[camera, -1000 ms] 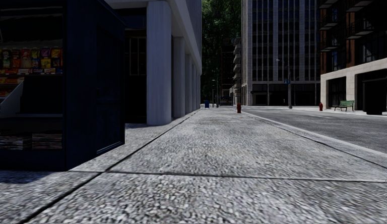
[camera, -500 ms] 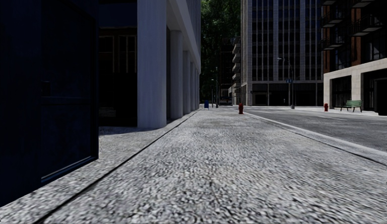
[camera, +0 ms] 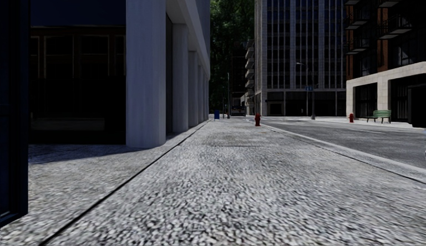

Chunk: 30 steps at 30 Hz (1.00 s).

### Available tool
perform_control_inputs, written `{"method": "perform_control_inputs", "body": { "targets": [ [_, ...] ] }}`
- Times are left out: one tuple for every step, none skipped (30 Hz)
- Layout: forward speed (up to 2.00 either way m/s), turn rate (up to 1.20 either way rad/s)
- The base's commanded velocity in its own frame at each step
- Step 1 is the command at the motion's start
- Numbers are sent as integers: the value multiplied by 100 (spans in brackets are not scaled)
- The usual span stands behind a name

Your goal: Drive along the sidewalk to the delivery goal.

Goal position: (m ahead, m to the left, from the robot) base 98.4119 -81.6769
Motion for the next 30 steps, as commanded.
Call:
{"method": "perform_control_inputs", "body": {
  "targets": [
    [200,-38],
    [200,-38],
    [200,-38],
    [200,-37],
    [200,-37],
    [200,-25],
    [200,-5],
    [200,0],
    [200,0],
    [200,0],
    [200,0],
    [200,0],
    [200,0],
    [200,0],
    [200,0],
    [200,0],
    [200,0],
    [200,0],
    [200,0],
    [200,0],
    [200,0],
    [200,0],
    [200,0],
    [200,0],
    [200,0],
    [200,0],
    [200,0],
    [200,0],
    [200,0],
    [200,0]
  ]
}}
